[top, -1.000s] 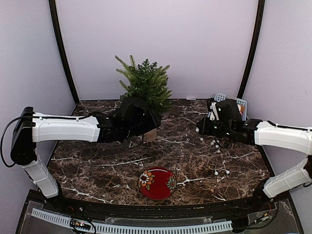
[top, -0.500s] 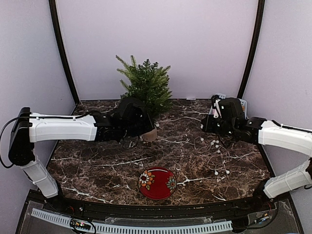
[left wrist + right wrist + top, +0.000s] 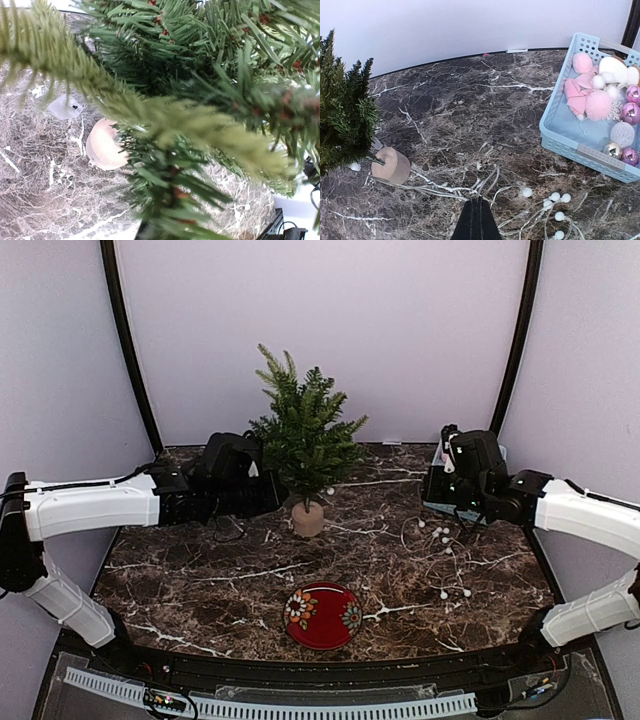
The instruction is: Decorate the small christmas tree
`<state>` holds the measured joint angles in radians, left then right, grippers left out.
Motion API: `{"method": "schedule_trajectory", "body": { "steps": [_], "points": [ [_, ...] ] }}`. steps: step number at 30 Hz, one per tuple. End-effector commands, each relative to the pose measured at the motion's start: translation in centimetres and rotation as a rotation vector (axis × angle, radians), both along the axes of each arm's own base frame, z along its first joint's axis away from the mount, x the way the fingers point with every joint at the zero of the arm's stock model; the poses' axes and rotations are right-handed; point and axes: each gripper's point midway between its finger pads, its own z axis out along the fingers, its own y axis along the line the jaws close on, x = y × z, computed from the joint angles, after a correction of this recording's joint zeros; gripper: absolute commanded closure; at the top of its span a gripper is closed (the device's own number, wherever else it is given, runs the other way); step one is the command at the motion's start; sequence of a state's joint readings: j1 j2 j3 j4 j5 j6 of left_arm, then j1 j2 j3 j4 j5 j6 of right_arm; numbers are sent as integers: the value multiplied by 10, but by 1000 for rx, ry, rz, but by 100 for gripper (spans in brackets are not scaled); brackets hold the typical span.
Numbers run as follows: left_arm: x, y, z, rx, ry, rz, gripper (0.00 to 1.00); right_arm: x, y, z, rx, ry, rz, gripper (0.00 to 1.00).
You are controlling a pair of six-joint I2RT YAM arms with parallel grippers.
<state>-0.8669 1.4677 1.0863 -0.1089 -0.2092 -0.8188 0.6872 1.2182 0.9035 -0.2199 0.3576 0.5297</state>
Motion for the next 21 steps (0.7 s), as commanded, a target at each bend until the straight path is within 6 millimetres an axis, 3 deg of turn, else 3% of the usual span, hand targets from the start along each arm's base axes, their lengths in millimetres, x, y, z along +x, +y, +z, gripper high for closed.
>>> {"method": "schedule_trajectory", "body": {
  "steps": [1, 8, 12, 15, 18, 19, 21],
  "points": [
    [-5, 4, 12, 11, -29, -78, 100, -8, -22, 19, -9, -32, -68, 100],
    [3, 15, 13, 28, -34, -86, 100, -27, -47, 23, -18, -19, -123, 100],
    [4, 13, 16, 28, -44, -133, 100, -34, -48, 36, 4, -42, -98, 100],
    [3, 9, 17, 28, -48, -164, 100, -39, -22, 56, 65, -88, 61, 100],
    [1, 5, 16, 31, -52, -193, 100, -59, 32, 62, 129, -117, 397, 98],
    [2, 5, 16, 34, -54, -194, 100, -66, 46, 58, 147, -123, 484, 82],
    [0, 3, 16, 31, -48, -219, 100, -69, 62, 44, 188, -127, 558, 64]
  ]
}}
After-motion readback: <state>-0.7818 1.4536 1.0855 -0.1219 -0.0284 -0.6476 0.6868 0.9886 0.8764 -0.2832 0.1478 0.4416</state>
